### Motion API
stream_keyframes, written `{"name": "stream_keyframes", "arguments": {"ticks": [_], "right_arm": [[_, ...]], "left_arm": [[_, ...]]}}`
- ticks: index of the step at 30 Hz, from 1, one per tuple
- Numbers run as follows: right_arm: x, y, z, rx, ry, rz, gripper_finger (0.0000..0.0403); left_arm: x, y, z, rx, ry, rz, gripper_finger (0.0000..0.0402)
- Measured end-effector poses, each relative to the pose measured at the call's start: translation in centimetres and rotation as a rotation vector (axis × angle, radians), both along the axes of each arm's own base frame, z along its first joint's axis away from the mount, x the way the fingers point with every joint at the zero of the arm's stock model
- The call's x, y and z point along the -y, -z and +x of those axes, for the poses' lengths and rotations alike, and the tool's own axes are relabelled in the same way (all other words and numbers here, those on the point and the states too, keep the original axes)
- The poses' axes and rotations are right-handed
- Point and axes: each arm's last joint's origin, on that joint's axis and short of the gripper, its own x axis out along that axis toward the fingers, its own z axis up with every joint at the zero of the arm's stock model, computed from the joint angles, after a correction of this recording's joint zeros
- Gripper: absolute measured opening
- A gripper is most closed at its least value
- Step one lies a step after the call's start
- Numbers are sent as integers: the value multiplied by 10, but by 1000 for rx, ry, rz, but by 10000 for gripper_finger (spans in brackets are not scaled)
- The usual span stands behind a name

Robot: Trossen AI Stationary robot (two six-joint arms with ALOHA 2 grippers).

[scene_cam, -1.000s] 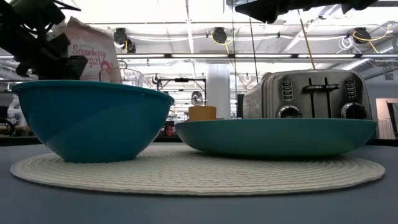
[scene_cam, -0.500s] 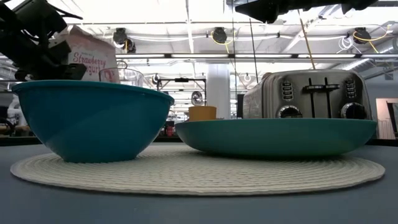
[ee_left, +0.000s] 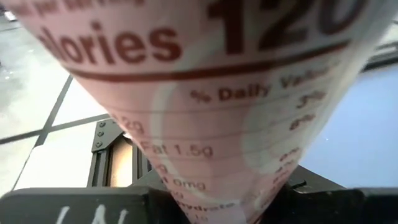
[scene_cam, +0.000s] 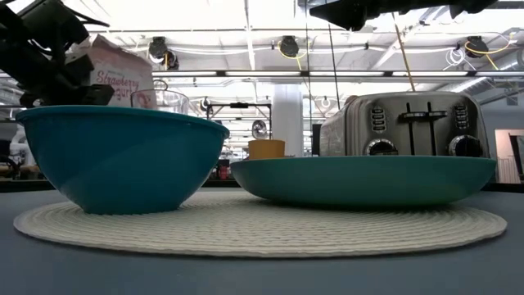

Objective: Arrange a breakfast setting
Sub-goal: Pour the cereal from the cereal box into the blue bowl

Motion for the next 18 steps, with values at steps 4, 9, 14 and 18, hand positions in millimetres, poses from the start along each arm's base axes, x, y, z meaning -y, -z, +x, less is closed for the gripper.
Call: {"name": "stream_keyframes", "arguments": {"ticks": [4, 9, 14, 18], "right_arm": [[0, 0, 0, 0, 0, 0, 396], [0, 0, 0, 0, 0, -1, 396], [0, 0, 0, 0, 0, -1, 396], [0, 0, 0, 0, 0, -2, 396]], "left_arm": [[2, 2, 3, -25, 111, -55, 120], [2, 2, 4, -43, 162, -71, 120], [2, 2, 4, -18, 152, -81, 120], [2, 2, 4, -6, 146, -83, 120]]}}
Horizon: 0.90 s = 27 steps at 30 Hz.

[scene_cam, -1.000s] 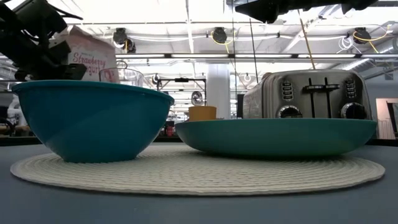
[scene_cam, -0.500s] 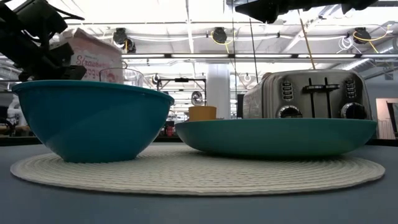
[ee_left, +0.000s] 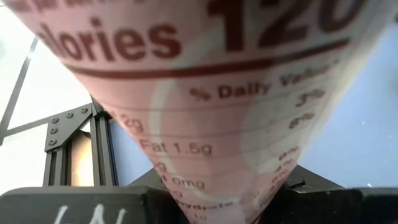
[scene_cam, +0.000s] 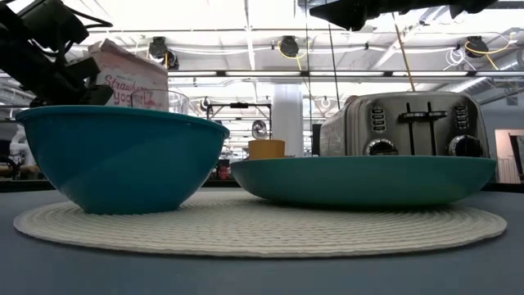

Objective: Arrange a breakfast setting
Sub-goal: Pour the cereal from the cereal box into the blue bowl

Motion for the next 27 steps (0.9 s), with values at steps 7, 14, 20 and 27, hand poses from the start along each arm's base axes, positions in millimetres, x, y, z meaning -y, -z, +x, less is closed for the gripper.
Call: {"name": "stream_keyframes", "arguments": {"ticks": [7, 14, 20, 27], "right_arm": [[0, 0, 0, 0, 0, -1, 396], [0, 0, 0, 0, 0, -1, 396], [0, 0, 0, 0, 0, -1, 396], [0, 0, 0, 0, 0, -1, 396]], "left_arm": [[0, 0, 0, 5, -3, 1, 120], [0, 0, 0, 16, -14, -1, 120], [-1, -1, -1, -19, -21, 29, 120], [-1, -1, -1, -29, -30, 41, 121]]}}
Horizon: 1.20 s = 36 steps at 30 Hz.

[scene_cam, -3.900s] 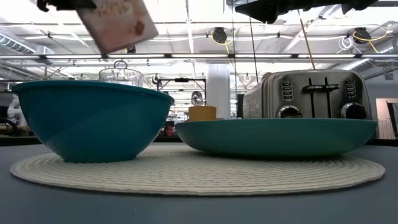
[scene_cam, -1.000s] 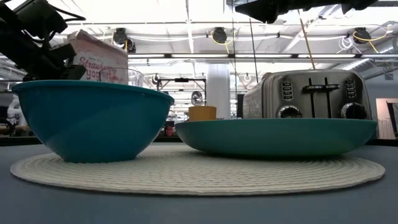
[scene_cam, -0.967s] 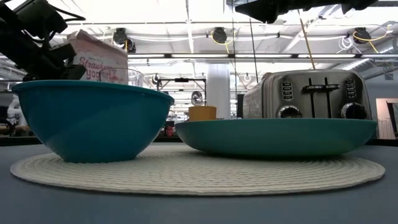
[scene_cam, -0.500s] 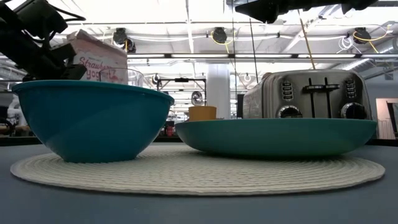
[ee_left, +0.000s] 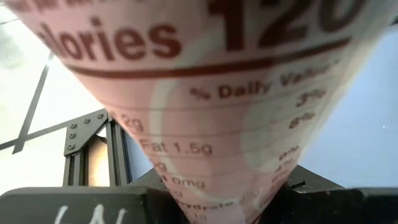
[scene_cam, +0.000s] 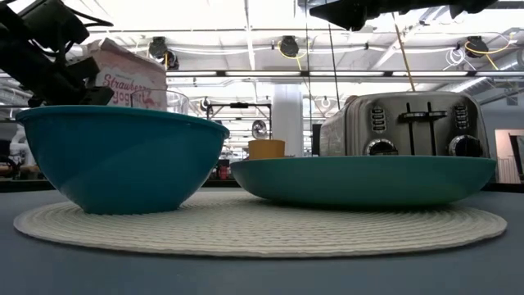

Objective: Arrange a breakfast setting
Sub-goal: Pour the cereal from the cereal box into the blue bowl

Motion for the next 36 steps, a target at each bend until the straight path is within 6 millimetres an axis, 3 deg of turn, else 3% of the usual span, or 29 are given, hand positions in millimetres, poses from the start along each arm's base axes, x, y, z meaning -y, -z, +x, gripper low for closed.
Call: {"name": "stream_keyframes", "arguments": {"ticks": [36], "right_arm": [[0, 0, 0, -1, 0, 0, 396]], "left_arm": [[-2, -4, -1, 43, -92, 58, 361]]}}
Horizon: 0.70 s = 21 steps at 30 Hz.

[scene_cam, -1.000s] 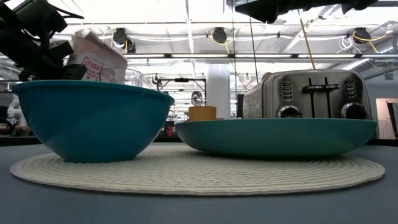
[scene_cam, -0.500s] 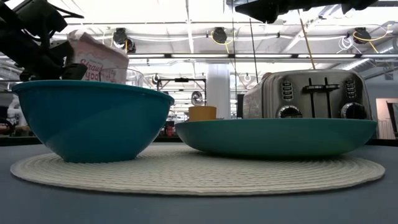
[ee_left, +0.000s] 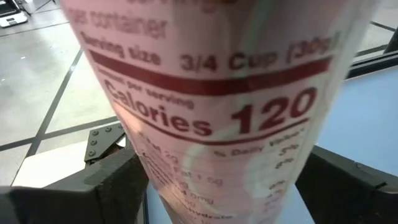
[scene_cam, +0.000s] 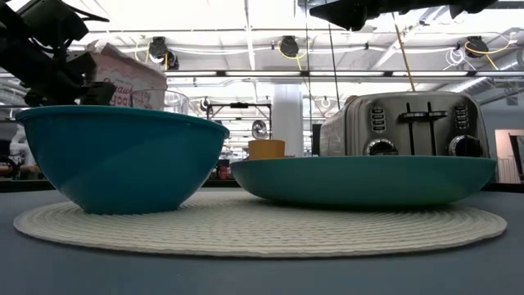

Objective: Arrange a breakfast setting
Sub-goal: Pour the cereal from the cereal box into the blue bowl

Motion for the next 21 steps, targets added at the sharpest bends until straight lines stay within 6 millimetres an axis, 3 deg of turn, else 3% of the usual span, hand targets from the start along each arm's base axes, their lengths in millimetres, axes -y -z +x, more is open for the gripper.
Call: {"name": "stream_keyframes", "arguments": {"ticks": [6, 17, 21], "right_arm": [[0, 0, 0, 0, 0, 0, 396], [0, 0, 0, 0, 0, 0, 396], [0, 0, 0, 0, 0, 0, 396]], "left_arm": [[0, 0, 0, -3, 1, 0, 384], [0, -1, 0, -8, 3, 3, 386], [0, -13, 0, 18, -20, 30, 386]]}}
